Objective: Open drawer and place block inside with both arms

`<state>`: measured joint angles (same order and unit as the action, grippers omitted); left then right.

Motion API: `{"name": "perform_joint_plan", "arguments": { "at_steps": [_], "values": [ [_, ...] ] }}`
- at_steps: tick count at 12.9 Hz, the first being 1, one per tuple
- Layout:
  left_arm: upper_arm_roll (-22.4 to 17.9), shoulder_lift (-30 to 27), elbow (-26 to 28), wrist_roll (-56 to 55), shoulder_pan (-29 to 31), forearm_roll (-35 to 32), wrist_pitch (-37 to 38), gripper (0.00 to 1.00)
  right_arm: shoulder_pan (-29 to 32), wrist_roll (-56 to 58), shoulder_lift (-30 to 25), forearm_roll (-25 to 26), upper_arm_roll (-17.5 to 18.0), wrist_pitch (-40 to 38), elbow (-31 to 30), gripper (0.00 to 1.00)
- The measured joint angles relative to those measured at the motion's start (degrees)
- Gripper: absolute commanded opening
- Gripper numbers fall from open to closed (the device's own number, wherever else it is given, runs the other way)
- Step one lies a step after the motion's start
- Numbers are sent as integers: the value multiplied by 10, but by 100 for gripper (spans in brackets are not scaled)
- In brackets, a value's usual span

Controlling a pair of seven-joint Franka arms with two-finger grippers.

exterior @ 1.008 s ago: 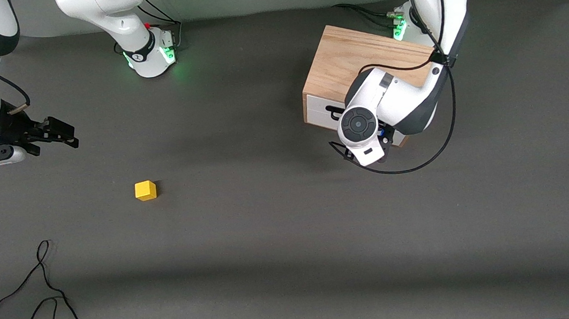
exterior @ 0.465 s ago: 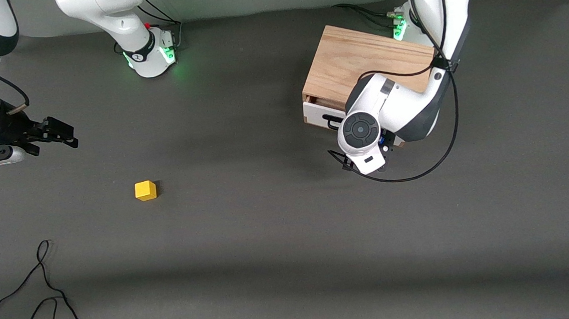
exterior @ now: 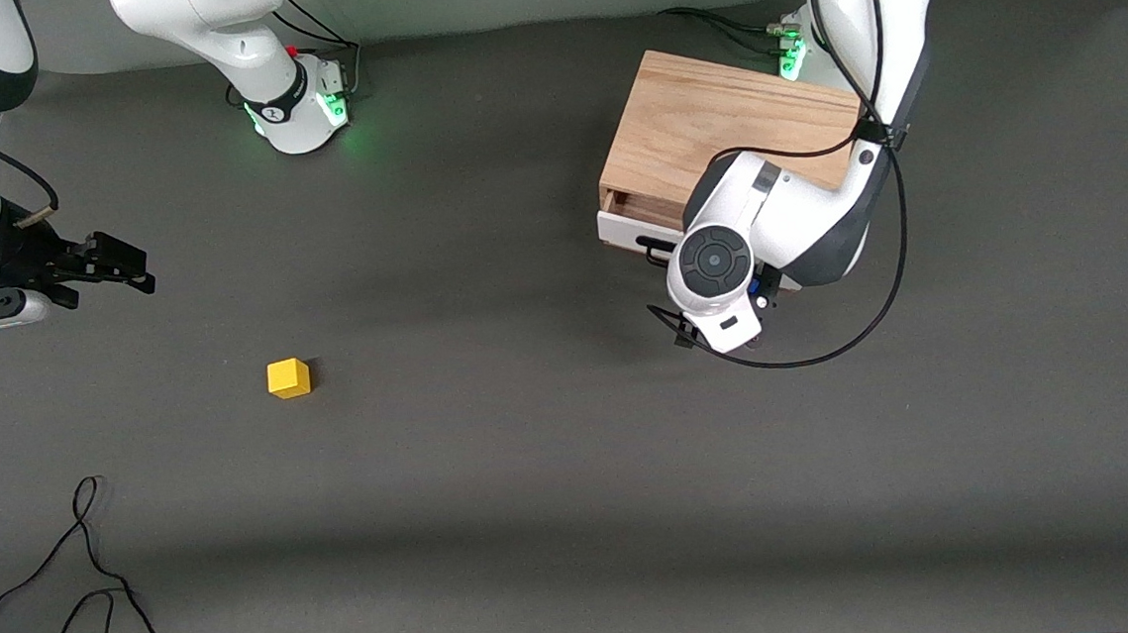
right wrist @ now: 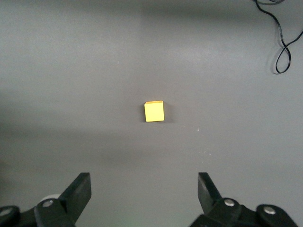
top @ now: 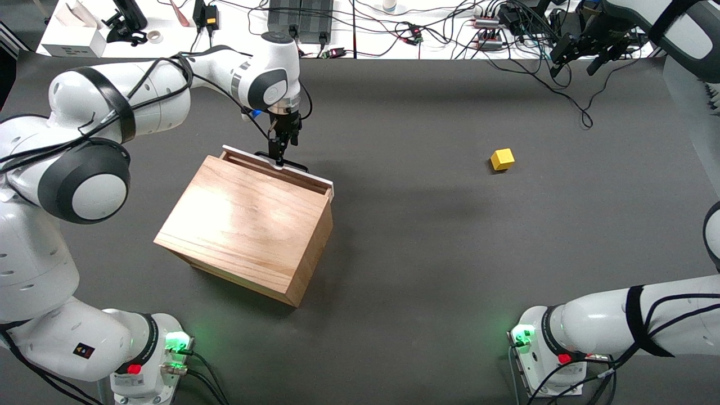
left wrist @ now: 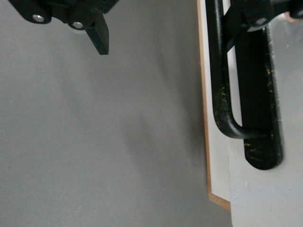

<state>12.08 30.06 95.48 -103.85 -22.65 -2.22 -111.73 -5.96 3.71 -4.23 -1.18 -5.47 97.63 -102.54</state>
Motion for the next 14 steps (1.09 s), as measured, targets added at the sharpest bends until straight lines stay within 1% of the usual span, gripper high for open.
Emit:
{"name": "perform_joint_plan", "arguments": {
  "at_steps": [8, 11, 14],
  "values": [
    [0, 42, -63, 1, 0, -6, -6, 100, 0, 0, 4, 0, 0, 9, -1, 100],
    [-1, 47, -72, 1, 1, -11, -30, 100, 0, 0, 4, 0, 1, 9, -2, 100],
    [-2, 63, -95, 2, 1, -18, -45, 100, 0, 0, 4, 0, 2, 9, -2, 100]
  ]
}}
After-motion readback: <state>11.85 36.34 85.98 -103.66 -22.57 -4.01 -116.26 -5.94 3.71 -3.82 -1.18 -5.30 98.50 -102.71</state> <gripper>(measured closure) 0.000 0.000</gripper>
